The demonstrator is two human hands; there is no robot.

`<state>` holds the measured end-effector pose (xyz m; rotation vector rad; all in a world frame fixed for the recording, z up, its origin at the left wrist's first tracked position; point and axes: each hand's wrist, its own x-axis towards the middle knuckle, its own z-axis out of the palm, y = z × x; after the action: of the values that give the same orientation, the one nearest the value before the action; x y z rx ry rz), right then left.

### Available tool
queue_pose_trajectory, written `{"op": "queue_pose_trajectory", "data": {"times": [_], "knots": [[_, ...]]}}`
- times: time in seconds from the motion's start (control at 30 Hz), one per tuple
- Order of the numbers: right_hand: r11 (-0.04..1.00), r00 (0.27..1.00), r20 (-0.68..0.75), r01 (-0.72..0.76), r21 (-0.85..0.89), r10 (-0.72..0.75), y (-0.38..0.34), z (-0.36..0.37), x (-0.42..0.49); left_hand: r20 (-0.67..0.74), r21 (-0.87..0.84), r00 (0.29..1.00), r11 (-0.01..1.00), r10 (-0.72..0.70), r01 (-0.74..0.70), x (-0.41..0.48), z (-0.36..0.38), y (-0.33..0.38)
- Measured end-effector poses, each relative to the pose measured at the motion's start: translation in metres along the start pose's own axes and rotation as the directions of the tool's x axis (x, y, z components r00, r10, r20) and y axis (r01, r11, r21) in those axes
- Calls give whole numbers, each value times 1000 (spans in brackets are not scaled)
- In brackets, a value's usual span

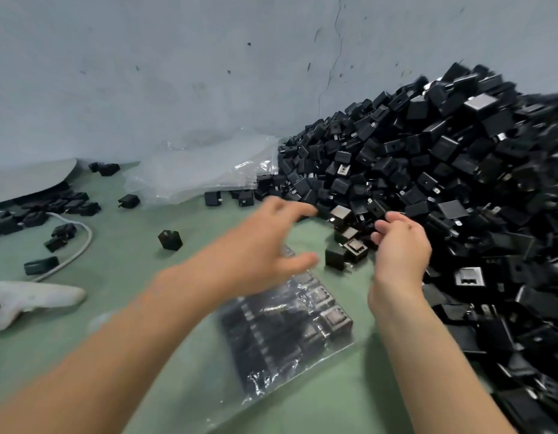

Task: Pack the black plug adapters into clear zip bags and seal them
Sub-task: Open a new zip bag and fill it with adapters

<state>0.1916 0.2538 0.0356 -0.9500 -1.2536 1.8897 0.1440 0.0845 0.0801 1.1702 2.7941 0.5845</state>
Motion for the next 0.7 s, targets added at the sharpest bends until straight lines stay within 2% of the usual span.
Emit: {"op": "queue_pose_trajectory", "data": {"times": [0.03,0.1,0.2,0.33,0.47,0.6,0.7], "knots": [[996,997,-27,-65,54,66,-2,-3,4,97,94,995,995,24,-33,22,14,12],[981,987,-31,-152,125,157,-6,-8,11,202,263,979,961,34,-88,60,42,28],[970,981,-15,-189,154,194,-10,-12,18,228,369,973,927,-23,-65,98,70,30],[966,977,22,-214,145,213,-11,-16,23,75,331,994,942,-79,50,120,90,19],[959,971,55,-237,157,231,-12,-18,25,-34,319,979,926,-201,201,127,102,22],[953,968,58,-251,172,244,-12,-17,23,-61,327,980,924,-187,197,121,111,22],[942,961,74,-277,188,268,-11,-16,22,-77,262,977,942,-198,212,120,110,20]]}}
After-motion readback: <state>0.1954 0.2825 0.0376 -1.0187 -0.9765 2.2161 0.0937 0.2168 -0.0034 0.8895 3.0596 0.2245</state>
